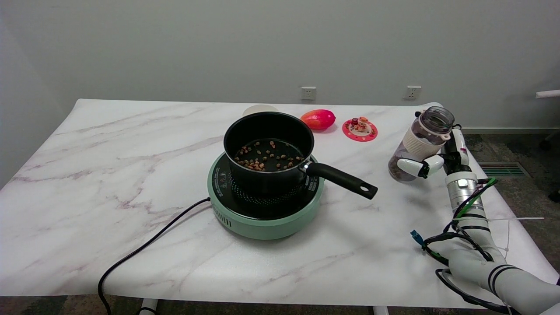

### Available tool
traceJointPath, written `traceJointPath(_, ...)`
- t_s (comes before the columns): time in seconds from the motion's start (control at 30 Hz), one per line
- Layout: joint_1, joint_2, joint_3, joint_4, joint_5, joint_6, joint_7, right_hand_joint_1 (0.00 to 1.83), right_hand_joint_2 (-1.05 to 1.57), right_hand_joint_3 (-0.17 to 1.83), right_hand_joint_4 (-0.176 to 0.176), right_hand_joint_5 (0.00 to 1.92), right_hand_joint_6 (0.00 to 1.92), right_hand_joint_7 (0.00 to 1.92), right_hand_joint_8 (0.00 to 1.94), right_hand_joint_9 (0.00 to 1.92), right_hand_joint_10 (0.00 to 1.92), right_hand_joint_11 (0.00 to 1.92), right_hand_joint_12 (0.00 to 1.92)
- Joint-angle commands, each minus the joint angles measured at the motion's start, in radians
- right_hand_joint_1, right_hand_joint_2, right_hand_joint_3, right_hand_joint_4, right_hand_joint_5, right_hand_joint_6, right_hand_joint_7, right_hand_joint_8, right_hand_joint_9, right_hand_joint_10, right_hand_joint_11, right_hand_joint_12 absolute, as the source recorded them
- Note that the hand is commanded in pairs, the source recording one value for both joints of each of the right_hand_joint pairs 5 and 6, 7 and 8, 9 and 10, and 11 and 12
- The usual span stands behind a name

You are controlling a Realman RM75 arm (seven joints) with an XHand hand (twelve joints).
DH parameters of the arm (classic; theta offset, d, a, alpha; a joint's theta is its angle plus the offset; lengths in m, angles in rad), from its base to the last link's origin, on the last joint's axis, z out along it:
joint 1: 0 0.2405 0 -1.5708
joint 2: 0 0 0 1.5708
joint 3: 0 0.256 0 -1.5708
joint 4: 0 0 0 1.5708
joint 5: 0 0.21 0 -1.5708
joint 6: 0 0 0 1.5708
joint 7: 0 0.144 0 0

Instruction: Place the bottle onto the table.

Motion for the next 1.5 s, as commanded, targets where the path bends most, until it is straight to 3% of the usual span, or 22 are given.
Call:
traceJointPath(0.03, -0.016, 0.028, 0.019, -0.005, 0.002, -0.019, 0.005, 1.25, -0.57, 1.08, 0.000, 0.54, 0.54, 1.00, 1.00, 0.72, 0.72, 0.69, 0.69)
traceJointPath(0.97, -0.040, 0.064, 0.041, -0.008, 0.002, -0.037, -0.002, 1.27, -0.59, 1.03, 0.000, 0.47, 0.47, 0.96, 0.96, 0.70, 0.70, 0.66, 0.66)
traceJointPath(1.27, -0.105, 0.102, 0.107, 0.002, -0.002, -0.062, -0.005, 1.26, -0.60, 1.04, 0.000, 0.47, 0.47, 0.95, 0.95, 0.70, 0.70, 0.67, 0.67)
traceJointPath(1.5, -0.187, 0.117, 0.247, 0.031, -0.001, -0.100, -0.005, 1.24, -0.60, 1.01, 0.000, 0.45, 0.45, 0.95, 0.95, 0.71, 0.71, 0.68, 0.68)
